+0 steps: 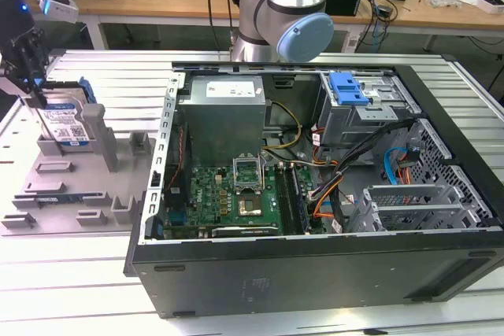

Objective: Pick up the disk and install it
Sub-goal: 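Pick up the disk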

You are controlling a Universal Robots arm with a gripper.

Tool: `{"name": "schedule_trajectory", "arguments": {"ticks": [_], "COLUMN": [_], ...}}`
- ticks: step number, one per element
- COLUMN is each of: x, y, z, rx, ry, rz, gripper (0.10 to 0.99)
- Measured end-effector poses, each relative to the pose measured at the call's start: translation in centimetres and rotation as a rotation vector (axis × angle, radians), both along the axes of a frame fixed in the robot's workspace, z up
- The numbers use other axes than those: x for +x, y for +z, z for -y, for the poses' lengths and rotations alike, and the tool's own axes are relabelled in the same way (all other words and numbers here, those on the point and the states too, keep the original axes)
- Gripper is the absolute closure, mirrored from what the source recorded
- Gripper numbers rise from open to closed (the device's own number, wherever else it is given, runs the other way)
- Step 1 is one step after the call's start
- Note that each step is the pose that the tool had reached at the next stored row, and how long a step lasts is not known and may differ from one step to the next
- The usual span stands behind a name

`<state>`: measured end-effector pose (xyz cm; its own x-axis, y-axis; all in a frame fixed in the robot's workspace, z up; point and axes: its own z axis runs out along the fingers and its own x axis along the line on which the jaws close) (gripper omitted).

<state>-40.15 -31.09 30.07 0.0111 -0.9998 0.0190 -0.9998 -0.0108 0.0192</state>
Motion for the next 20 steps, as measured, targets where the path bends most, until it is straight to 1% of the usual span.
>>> {"name": "schedule_trajectory", "arguments": {"ticks": [3,7,12,13,14,15,16,20], "x": [0.0,0.0,0.01,0.01,0.02,0.03,0.03,0.05], "y": [0.51,1.64,3.54,4.24,5.15,6.27,7.05,9.19], "z": [0.0,0.0,0.0,0.0,0.0,0.0,0.0,0.0], "rx": [0.0,0.0,0.0,0.0,0.0,0.0,0.0,0.0], "ry": [0.0,0.0,0.0,0.0,0.0,0.0,0.0,0.0], "rz": [-0.0001,-0.0002,-0.0001,-0.0001,-0.0001,-0.0001,-0.0002,-0.0002], "gripper": [0.722,0.722,0.722,0.722,0.722,0.722,0.722,0.722]}}
